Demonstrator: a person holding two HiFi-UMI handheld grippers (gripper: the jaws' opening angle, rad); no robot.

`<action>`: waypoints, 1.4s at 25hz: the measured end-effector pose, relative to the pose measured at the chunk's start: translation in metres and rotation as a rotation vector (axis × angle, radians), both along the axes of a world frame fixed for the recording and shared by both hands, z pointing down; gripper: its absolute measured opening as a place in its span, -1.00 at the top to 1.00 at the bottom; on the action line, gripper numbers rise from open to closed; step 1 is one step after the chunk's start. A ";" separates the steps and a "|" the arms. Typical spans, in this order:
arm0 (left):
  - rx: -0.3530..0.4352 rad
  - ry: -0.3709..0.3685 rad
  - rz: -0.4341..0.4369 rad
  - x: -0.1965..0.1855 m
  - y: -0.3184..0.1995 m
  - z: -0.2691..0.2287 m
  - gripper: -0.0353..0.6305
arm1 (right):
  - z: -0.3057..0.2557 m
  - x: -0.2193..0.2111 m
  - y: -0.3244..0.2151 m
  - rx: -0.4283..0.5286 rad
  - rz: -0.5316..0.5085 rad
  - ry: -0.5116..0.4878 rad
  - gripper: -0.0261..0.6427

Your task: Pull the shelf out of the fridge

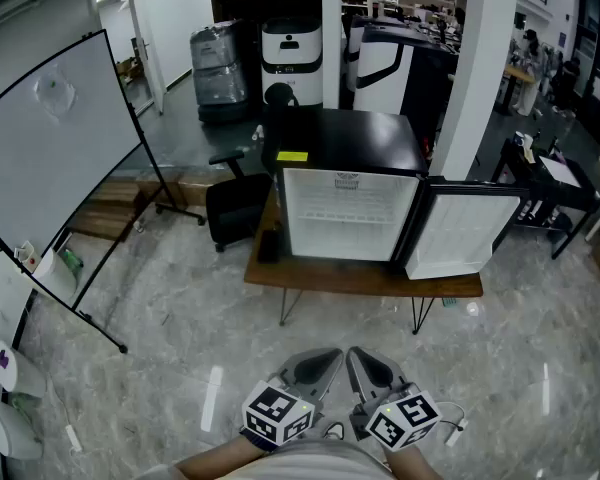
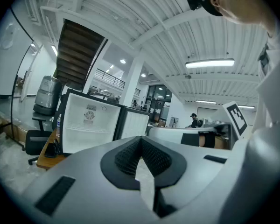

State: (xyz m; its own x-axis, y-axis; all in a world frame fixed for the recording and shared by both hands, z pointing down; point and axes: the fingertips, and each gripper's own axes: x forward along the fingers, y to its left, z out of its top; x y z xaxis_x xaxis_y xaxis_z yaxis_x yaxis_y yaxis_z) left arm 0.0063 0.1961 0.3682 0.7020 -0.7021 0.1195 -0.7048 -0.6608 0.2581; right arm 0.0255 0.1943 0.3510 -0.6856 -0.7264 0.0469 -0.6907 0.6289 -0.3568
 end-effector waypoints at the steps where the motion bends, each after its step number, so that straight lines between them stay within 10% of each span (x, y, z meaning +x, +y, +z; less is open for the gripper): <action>1: 0.001 0.000 0.001 0.001 0.000 0.000 0.88 | 0.000 0.001 0.000 0.000 0.000 -0.001 0.87; 35: -0.008 -0.018 -0.090 0.047 -0.021 0.007 0.88 | 0.003 0.058 -0.021 0.013 -0.077 -0.077 0.87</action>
State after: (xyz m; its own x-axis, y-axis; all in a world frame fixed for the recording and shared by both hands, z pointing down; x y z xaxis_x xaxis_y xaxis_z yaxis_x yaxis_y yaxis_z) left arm 0.0531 0.1746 0.3750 0.6337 -0.7613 0.1374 -0.7659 -0.5923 0.2501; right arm 0.0834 0.1737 0.3544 -0.7404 -0.6720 -0.0173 -0.6114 0.6839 -0.3981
